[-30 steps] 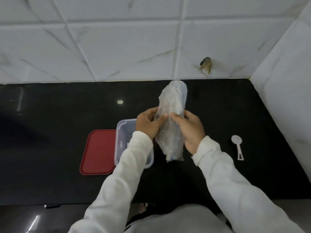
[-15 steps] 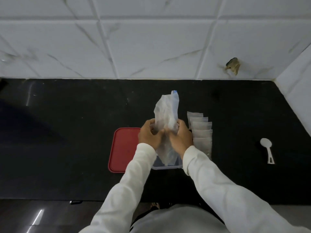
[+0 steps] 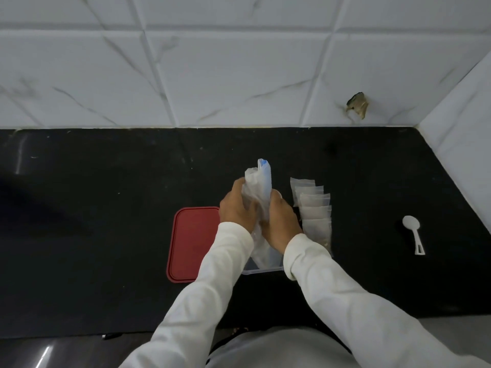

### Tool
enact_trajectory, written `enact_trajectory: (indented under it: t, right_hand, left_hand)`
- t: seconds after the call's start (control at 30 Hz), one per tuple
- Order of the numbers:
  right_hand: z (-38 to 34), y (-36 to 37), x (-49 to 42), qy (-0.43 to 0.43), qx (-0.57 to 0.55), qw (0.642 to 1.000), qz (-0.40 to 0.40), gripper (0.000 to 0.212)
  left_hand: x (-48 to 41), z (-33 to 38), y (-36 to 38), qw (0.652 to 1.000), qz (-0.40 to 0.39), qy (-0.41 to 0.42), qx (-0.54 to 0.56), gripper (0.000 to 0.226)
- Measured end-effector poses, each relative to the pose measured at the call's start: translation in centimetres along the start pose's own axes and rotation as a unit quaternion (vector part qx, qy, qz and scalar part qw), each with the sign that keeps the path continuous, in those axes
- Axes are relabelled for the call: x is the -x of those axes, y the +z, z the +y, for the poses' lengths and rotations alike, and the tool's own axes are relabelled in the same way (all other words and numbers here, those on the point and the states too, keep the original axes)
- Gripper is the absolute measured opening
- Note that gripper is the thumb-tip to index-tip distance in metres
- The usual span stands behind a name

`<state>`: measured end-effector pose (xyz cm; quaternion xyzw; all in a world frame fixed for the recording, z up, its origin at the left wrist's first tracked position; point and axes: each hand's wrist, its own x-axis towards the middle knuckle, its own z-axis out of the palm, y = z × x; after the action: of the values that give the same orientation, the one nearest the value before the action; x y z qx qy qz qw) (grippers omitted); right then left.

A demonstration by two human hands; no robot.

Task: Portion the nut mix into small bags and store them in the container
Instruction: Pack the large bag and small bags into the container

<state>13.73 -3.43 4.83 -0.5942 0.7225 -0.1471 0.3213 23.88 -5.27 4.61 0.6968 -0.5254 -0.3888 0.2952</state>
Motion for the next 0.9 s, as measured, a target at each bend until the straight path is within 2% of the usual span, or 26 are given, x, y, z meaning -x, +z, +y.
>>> enact_trajectory:
  t: [0.03,0.1,0.17,0.2,0.27,0.33,0.4,0.5,0.57,0.6,0.63,0.67,0.73,0.77,0.8,0.87,0.9]
  right_hand:
    - [0.1,0.0,-0.1,-0.023,0.040,0.999,0.030,0.067]
    - [0.3,-0.3,-0.5,-0.083,0.043,0.991,0.098,0.081]
    - [0.6,-0.6,-1.3,-0.157,0.022,0.981,0.115,0.082]
    - [0.7,-0.7,-1.7,-0.186,0.020,0.977,0.105,0.077]
    - [1.3,-0.8,-2.0,-0.235,0.033,0.966,0.100,0.062]
    - [1.8,-0.5,-1.9,-0.276,0.097,0.949,0.119,0.054]
    - [2.4,0.0,-1.6,-0.294,0.146,0.936,0.124,0.053]
    - [3.0,0.4,-0.9,-0.324,0.161,0.923,0.133,0.049]
    - [2.8,1.3,-0.8,-0.276,0.189,0.940,0.072,0.042]
    - [2.5,1.8,-1.3,-0.210,0.235,0.949,0.019,0.039]
    - [2.0,2.1,-2.4,-0.108,0.263,0.958,-0.050,0.040]
    - [2.4,2.6,-3.2,-0.085,0.316,0.934,-0.142,0.045]
    - [2.4,2.8,-4.1,-0.026,0.264,0.918,-0.293,0.052]
    - [1.8,2.5,-4.5,0.033,0.232,0.919,-0.318,0.052]
    - [1.3,2.5,-5.1,0.042,0.253,0.909,-0.327,0.051]
    - [0.6,1.7,-4.6,0.018,0.279,0.912,-0.300,0.046]
    - [0.5,1.2,-3.8,-0.026,0.302,0.911,-0.280,0.043]
  left_hand:
    - [-0.2,-0.1,0.0,1.000,0.005,0.001,-0.012,0.037]
    - [-0.4,-0.3,0.1,0.999,0.016,0.006,-0.034,0.020]
    - [-0.5,-0.4,0.0,0.996,0.027,0.030,-0.076,0.009]
    - [-0.6,-0.4,-0.1,0.993,0.027,0.044,-0.102,0.008]
    - [-0.5,-0.4,0.0,0.985,0.016,0.067,-0.159,0.010]
    - [-0.2,-0.5,0.3,0.974,0.006,0.093,-0.207,0.014]
    - [0.4,-0.5,0.7,0.965,-0.012,0.112,-0.237,0.019]
    - [1.3,-1.0,1.2,0.946,-0.050,0.120,-0.297,0.030]
    - [1.7,-1.2,1.4,0.917,-0.085,0.119,-0.370,0.029]
    - [1.9,-1.2,1.4,0.900,-0.100,0.121,-0.408,0.029]
    - [2.1,-1.1,1.4,0.882,-0.116,0.122,-0.441,0.029]
    - [2.2,-1.0,1.5,0.865,-0.129,0.123,-0.468,0.029]
    - [2.4,-0.8,1.7,0.840,-0.153,0.116,-0.508,0.030]
    - [2.5,-0.6,1.6,0.830,-0.161,0.113,-0.523,0.031]
    - [2.6,-0.3,1.4,0.823,-0.167,0.111,-0.531,0.032]
    - [2.7,0.3,1.0,0.828,-0.165,0.104,-0.525,0.033]
    - [2.6,0.6,0.7,0.838,-0.156,0.099,-0.514,0.033]
